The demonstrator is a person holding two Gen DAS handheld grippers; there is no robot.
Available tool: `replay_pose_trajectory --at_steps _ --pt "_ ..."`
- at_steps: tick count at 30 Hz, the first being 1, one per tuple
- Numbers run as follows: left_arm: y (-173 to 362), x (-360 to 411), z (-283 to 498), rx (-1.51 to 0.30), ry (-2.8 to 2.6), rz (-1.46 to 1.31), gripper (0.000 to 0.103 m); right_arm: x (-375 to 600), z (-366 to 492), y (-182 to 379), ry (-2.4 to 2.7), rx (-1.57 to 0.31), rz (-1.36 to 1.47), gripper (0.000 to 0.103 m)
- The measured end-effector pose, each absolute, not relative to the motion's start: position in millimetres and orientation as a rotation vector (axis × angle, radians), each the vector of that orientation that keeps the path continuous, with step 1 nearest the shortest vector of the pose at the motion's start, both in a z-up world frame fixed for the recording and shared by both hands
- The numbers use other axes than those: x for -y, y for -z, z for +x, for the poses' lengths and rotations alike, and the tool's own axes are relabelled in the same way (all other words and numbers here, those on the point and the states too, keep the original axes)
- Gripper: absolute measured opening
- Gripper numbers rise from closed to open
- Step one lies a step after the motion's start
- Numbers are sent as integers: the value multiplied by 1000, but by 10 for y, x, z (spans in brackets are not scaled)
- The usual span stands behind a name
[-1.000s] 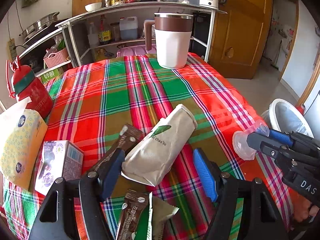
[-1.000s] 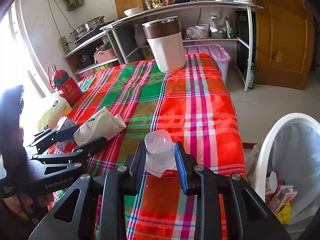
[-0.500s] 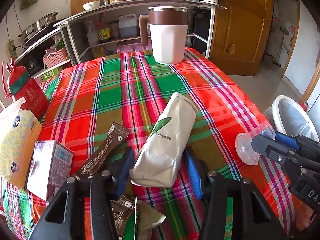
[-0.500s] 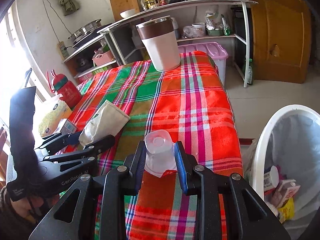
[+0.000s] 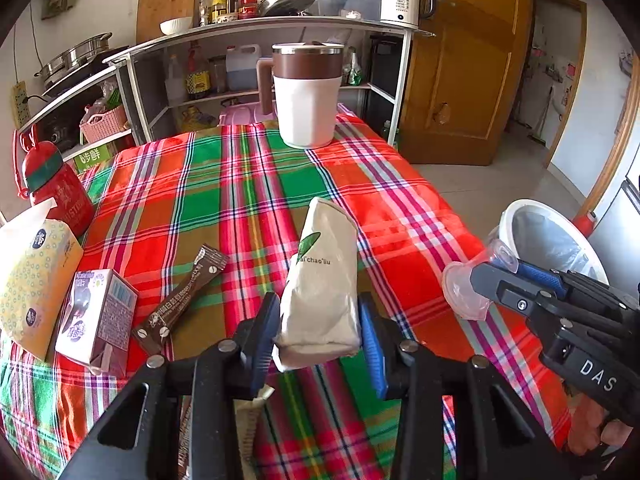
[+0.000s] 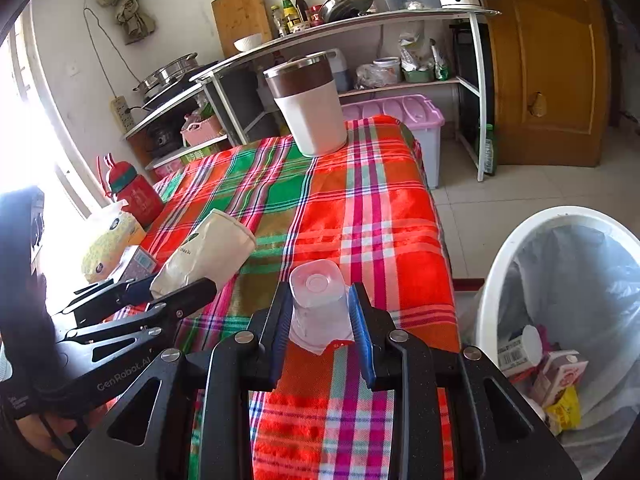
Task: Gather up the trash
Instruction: 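Carry the clear cup and beige pouch with both tools over the bin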
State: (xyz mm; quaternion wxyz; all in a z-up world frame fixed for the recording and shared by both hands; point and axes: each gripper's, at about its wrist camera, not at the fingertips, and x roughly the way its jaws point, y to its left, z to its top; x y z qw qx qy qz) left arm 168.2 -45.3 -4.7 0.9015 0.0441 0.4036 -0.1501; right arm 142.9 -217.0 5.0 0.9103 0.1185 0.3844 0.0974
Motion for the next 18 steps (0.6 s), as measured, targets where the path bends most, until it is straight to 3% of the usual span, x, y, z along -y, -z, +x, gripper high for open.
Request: replay_pose_trajectory --at_steps 18 --pt "-306 691 1281 -746 374 78 41 2482 1018 -284 -164 -717 275 30"
